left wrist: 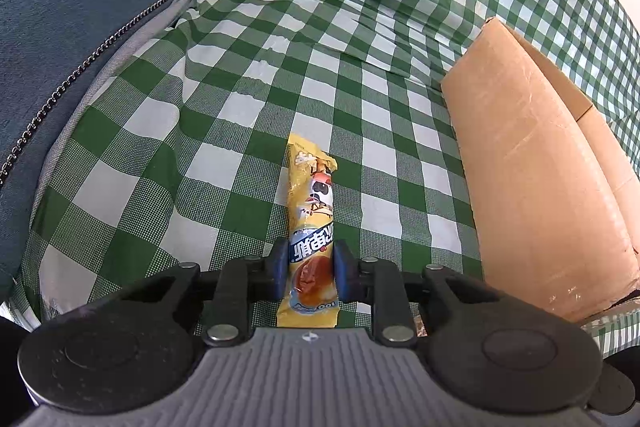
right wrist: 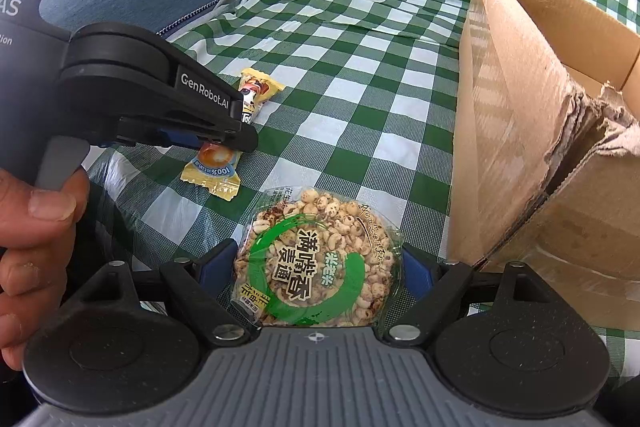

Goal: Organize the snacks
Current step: 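Grasp the yellow candy stick with the left gripper while the right gripper grasps the round grain cake, then lift and carry the candy stick and grain cake over the box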

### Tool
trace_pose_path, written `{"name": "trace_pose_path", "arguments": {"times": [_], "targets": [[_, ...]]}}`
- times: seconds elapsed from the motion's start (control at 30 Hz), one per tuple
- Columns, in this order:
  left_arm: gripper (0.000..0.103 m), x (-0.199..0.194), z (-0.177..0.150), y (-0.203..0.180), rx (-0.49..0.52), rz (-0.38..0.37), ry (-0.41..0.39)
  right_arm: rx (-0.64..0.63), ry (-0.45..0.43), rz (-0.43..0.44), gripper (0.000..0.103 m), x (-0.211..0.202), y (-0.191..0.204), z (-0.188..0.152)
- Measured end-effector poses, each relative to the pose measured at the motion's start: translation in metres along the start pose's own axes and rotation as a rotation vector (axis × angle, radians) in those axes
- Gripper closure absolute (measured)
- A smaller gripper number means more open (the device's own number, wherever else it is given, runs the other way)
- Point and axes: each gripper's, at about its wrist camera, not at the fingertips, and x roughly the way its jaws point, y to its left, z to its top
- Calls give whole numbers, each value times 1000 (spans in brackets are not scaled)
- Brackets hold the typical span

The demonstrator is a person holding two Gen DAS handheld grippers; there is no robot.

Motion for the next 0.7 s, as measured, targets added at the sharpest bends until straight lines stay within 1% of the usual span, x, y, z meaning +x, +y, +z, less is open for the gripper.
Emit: {"name": "trace_pose_path", "arguments": {"times": [0.2, 0.33, 0.4, 0.57, 0.7], "targets": [[79, 0, 0, -1, 0, 0, -3, -9, -8, -9, 18, -1, 1, 0], [79, -3, 0, 0, -5, -5, -16, -42, -44, -32, 18, -7, 6, 2], [79, -7, 1, 2, -19, -20, -38, -36, -62, -25, 19, -11, 6, 5], [79, -21, 2, 10, -74, -65, -99, -57, -141, -20, 19, -28, 10, 12], [79, -34, 4, 18, -150, -90, -150, -80, -219, -9, 19, -45, 10, 19]]}}
